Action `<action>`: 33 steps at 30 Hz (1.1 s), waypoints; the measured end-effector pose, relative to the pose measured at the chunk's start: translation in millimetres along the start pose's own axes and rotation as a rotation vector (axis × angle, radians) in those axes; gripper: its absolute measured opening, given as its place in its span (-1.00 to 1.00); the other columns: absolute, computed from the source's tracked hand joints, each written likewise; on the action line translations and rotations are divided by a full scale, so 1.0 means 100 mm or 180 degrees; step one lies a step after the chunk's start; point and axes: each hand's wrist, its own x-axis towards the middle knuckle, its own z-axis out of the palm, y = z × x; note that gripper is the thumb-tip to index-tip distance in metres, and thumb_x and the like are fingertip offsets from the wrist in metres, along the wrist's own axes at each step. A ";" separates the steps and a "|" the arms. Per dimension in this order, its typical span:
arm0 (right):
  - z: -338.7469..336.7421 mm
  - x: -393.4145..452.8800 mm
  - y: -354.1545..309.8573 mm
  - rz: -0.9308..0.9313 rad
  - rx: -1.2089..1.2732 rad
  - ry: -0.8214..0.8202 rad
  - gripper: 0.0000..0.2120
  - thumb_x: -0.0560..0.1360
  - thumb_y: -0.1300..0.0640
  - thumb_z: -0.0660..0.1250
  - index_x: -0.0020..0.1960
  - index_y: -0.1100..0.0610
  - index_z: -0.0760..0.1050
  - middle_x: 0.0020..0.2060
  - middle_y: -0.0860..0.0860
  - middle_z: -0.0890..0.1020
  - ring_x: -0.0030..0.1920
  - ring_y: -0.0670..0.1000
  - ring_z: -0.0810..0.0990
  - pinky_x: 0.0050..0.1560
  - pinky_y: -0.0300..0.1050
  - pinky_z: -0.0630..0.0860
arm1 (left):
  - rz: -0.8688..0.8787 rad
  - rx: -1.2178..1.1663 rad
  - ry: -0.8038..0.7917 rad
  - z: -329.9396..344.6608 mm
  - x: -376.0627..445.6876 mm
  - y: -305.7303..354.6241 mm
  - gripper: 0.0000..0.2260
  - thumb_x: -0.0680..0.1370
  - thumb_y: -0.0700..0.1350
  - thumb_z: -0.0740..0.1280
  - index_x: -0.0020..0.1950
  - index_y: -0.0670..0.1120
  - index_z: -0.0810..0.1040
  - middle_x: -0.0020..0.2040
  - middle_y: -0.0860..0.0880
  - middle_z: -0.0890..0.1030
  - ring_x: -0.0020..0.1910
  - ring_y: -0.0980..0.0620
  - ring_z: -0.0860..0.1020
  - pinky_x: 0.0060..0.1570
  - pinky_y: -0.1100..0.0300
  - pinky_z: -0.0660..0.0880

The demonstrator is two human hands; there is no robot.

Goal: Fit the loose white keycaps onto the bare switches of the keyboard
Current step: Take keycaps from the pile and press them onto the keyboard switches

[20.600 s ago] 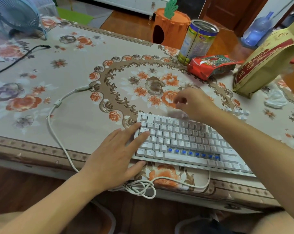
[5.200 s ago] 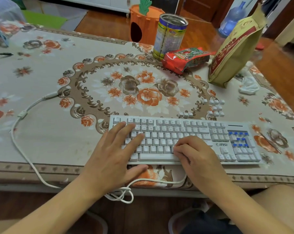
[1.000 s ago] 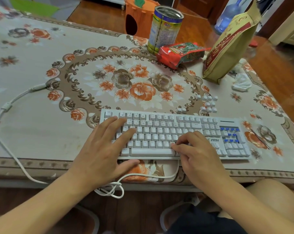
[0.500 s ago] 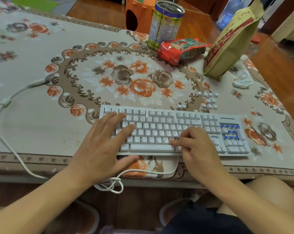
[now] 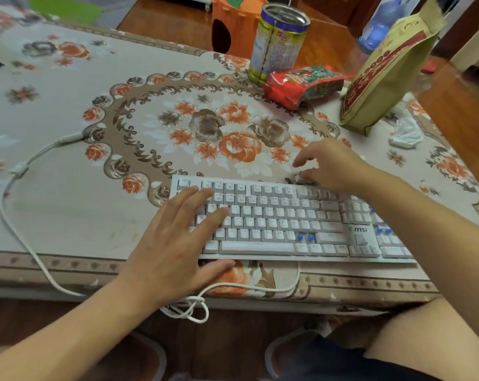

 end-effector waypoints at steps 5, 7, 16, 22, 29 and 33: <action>0.04 0.24 -0.02 -0.0125 -0.0457 -0.0542 -0.87 0.47 0.17 0.45 0.00 0.01 0.61 -0.09 -0.09 0.63 -0.04 0.01 0.57 -0.11 -0.10 0.50 | 0.0000 -0.0052 -0.0003 0.01 0.00 -0.01 -0.29 0.49 0.40 0.31 0.49 -0.03 0.44 0.55 -0.16 0.31 0.56 -0.23 0.24 0.51 -0.18 0.24; 0.06 0.27 -0.02 -0.0131 -0.0561 -0.0523 -0.87 0.46 0.23 0.43 -0.07 0.01 0.59 -0.17 -0.11 0.58 -0.09 0.02 0.55 -0.23 -0.15 0.41 | -0.0004 -0.0043 -0.0016 0.01 0.00 -0.02 -0.29 0.50 0.41 0.30 0.49 -0.03 0.44 0.55 -0.16 0.31 0.56 -0.23 0.24 0.51 -0.19 0.25; -0.03 0.17 -0.17 -0.0476 -0.0259 0.0255 -0.91 0.51 0.22 0.39 -0.06 0.05 0.58 -0.13 -0.05 0.56 -0.09 0.04 0.58 -0.11 -0.09 0.46 | -0.0012 -0.0025 -0.0022 0.02 0.00 -0.01 -0.28 0.49 0.39 0.34 0.48 -0.05 0.46 0.55 -0.16 0.31 0.56 -0.24 0.24 0.50 -0.22 0.28; -0.09 -0.31 -0.59 -0.0744 0.1010 0.0872 -0.86 0.50 0.26 0.43 -0.05 0.03 0.61 -0.08 -0.08 0.55 -0.16 -0.08 0.59 -0.07 -0.16 0.56 | -0.0014 0.0007 -0.0027 0.01 -0.01 -0.01 -0.29 0.50 0.41 0.29 0.49 -0.03 0.45 0.55 -0.16 0.31 0.56 -0.23 0.23 0.51 -0.16 0.22; 0.25 -1.02 -0.67 -0.0708 0.1535 0.0625 -0.78 0.49 0.29 0.45 0.05 0.01 0.67 -0.05 -0.13 0.62 -0.05 -0.11 0.61 0.00 -0.24 0.56 | 0.0002 0.0023 -0.0038 0.00 0.00 0.00 -0.29 0.50 0.40 0.27 0.48 -0.04 0.46 0.55 -0.17 0.31 0.56 -0.23 0.24 0.51 -0.13 0.20; 0.39 -1.25 -0.54 -0.0514 0.1450 0.0926 -0.79 0.45 0.25 0.49 0.02 0.02 0.62 -0.12 -0.17 0.63 -0.11 -0.13 0.62 -0.06 -0.24 0.55 | 0.0005 0.0022 -0.0034 0.00 0.00 0.00 -0.28 0.50 0.41 0.26 0.49 -0.05 0.46 0.54 -0.17 0.32 0.55 -0.24 0.25 0.50 -0.15 0.22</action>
